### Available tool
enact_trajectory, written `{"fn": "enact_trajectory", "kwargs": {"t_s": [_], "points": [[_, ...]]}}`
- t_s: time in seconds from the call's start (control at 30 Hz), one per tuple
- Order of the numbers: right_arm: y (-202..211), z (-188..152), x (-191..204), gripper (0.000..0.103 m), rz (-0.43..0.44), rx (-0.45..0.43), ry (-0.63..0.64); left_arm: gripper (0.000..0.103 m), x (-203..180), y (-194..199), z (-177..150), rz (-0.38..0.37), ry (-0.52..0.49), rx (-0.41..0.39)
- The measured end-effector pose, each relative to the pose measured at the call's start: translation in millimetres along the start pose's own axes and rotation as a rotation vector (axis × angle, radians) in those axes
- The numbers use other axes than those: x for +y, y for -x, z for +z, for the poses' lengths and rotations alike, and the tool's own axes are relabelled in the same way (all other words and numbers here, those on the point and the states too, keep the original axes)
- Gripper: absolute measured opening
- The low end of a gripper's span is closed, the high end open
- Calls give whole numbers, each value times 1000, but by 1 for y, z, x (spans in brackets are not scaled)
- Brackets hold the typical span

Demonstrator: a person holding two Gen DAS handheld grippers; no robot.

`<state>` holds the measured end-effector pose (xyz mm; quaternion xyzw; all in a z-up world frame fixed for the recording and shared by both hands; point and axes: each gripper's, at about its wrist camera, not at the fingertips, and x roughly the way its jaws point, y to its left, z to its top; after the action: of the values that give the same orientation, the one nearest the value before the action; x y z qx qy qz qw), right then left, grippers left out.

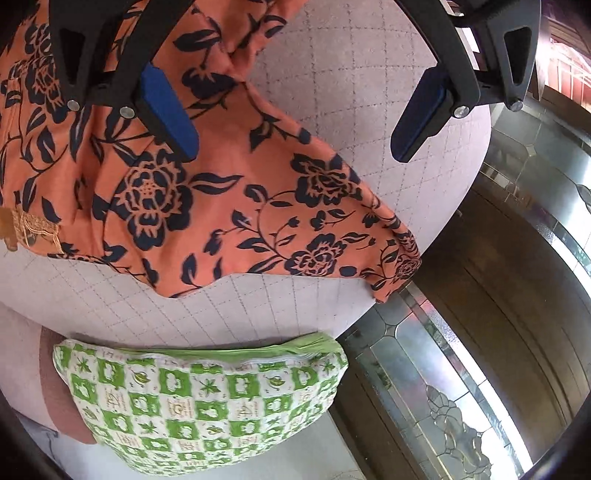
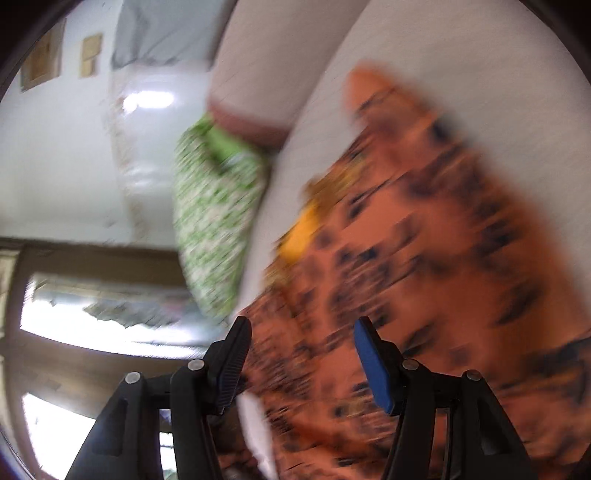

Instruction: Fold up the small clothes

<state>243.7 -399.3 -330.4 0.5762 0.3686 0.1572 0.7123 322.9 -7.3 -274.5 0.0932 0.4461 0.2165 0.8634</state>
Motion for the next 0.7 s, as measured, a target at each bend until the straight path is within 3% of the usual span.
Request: {"fn": "enact_trajectory", "kwargs": {"t_s": [0.2, 0.37, 0.43, 0.53, 0.7], "points": [[-69, -18, 18, 61, -22, 68, 17, 103, 40, -16, 2, 7, 75, 37], [-116, -25, 33, 61, -160, 32, 84, 103, 82, -37, 5, 8, 170, 90], [-127, -28, 44, 62, -169, 48, 93, 103, 96, -43, 6, 5, 211, 108], [-153, -39, 64, 62, -56, 149, 72, 103, 115, -51, 7, -10, 269, 126], [-172, -73, 131, 62, 137, 232, 200, 103, 135, -53, 6, 4, 312, 123]]}}
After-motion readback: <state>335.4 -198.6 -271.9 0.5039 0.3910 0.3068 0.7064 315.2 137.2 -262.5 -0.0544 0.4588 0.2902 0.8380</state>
